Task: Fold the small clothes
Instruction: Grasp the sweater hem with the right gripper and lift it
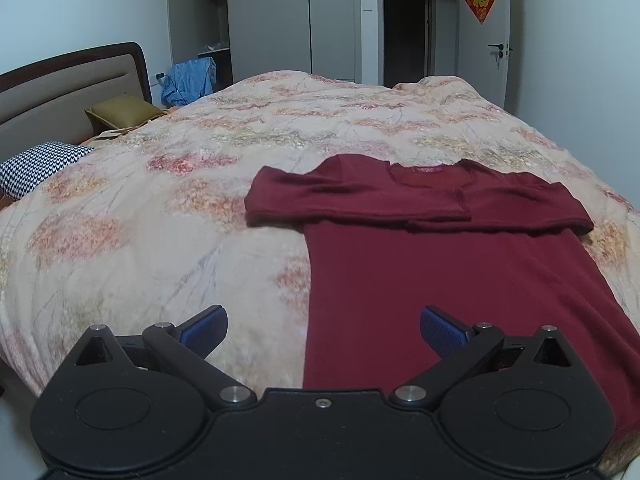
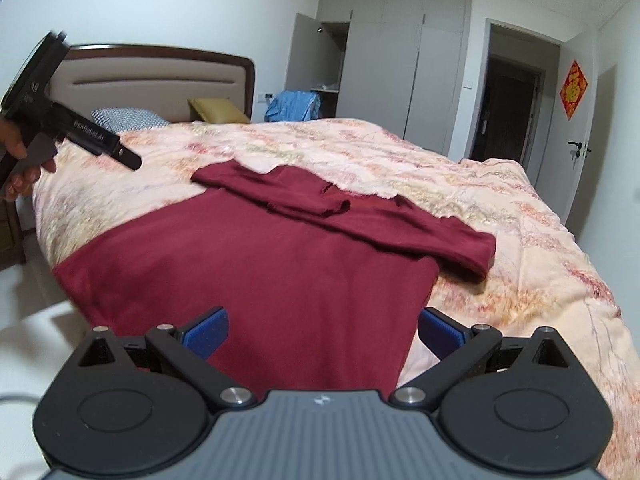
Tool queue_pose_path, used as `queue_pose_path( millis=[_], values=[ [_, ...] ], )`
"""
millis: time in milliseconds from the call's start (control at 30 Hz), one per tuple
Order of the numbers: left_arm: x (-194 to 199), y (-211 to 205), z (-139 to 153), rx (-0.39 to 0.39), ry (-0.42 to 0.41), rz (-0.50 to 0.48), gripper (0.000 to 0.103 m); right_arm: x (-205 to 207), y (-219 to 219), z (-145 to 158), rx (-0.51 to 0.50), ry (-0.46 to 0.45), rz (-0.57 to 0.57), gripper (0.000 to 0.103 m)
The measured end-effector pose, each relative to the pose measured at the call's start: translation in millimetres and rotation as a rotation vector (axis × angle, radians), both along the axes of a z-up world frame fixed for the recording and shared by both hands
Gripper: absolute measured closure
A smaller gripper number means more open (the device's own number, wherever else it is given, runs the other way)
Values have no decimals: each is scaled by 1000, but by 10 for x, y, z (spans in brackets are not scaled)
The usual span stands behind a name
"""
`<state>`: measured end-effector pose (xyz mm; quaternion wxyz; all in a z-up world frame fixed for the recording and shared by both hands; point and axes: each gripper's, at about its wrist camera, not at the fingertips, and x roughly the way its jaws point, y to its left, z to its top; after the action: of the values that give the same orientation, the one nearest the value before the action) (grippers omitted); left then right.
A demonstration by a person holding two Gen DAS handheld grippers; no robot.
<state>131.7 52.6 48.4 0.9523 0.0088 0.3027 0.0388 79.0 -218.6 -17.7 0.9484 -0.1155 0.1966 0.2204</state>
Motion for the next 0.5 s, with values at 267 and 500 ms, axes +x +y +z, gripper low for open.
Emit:
queue_pose_path(
  millis=[267, 500],
  values=[
    [-399, -99, -436, -56, 10, -50, 1, -175, 81, -392, -117, 71, 83, 0],
    [-501, -142, -663, -88, 69, -64, 1, -177, 289, -685, -296, 41, 99, 0]
  ],
)
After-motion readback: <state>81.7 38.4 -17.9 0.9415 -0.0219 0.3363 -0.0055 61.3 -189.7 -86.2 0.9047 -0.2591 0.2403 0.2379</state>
